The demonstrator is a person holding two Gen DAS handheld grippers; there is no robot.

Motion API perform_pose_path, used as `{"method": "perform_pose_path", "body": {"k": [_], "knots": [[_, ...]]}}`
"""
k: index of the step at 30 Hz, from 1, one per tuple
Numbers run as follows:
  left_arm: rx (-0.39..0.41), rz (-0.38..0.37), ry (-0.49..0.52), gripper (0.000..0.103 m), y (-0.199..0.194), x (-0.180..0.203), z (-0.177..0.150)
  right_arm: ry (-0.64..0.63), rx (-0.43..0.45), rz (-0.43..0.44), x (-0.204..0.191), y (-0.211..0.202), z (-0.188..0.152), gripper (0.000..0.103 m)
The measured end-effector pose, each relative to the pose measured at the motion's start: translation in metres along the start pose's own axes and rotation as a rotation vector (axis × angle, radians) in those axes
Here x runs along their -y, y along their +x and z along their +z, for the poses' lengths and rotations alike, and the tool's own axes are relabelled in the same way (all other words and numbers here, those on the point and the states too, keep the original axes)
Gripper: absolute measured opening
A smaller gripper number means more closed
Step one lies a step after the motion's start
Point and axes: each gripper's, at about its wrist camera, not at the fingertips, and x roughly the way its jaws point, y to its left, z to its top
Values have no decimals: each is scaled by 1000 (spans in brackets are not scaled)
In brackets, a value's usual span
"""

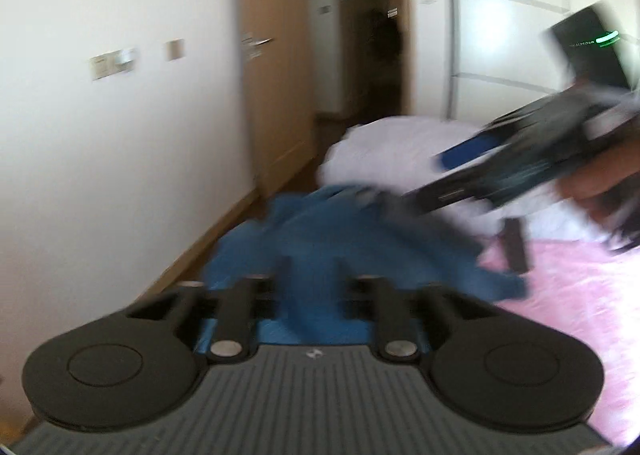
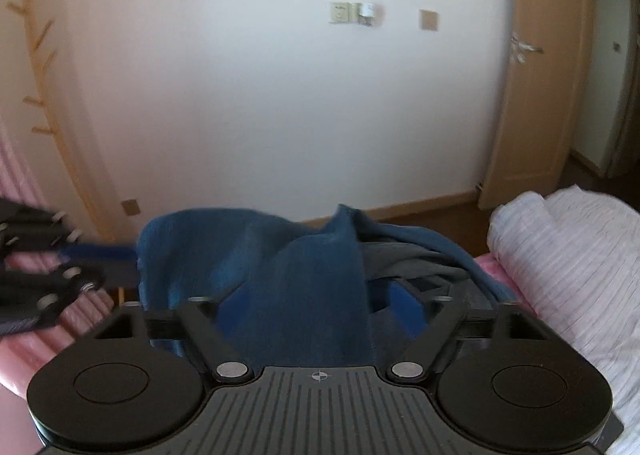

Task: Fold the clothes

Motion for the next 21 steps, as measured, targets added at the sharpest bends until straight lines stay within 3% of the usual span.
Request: {"method": "perform_pose_path", "body": {"k": [1,5,9,14,16,18,20,21], "knots": [[-16,29,12,57,5,-10,-11,-19,-17,17,-8,3,-2,78],[-122,109,51,59,35,-49,-50,-150,-56,64,-48,31,-4,78],[-161,107,88,65,70,-68,-77,-255,-85,108,-91,73,0,78],[-169,79,115,67,111,-74,-91,-458,-170,8,-128,140,-2,78],[-159,68,128,65,122,-73,-93,-496,-190,-19,-131,157,-2,59],[-148,65,141,61,128,-78,-96,-470,-185,-17,-123,159,2,19],[-138,62,165,46,133,-77,-93,-420,-168,-6,-112,154,8,11],[-133,60,176,31,132,-77,-91,-390,-149,-4,-110,142,10,10]]}}
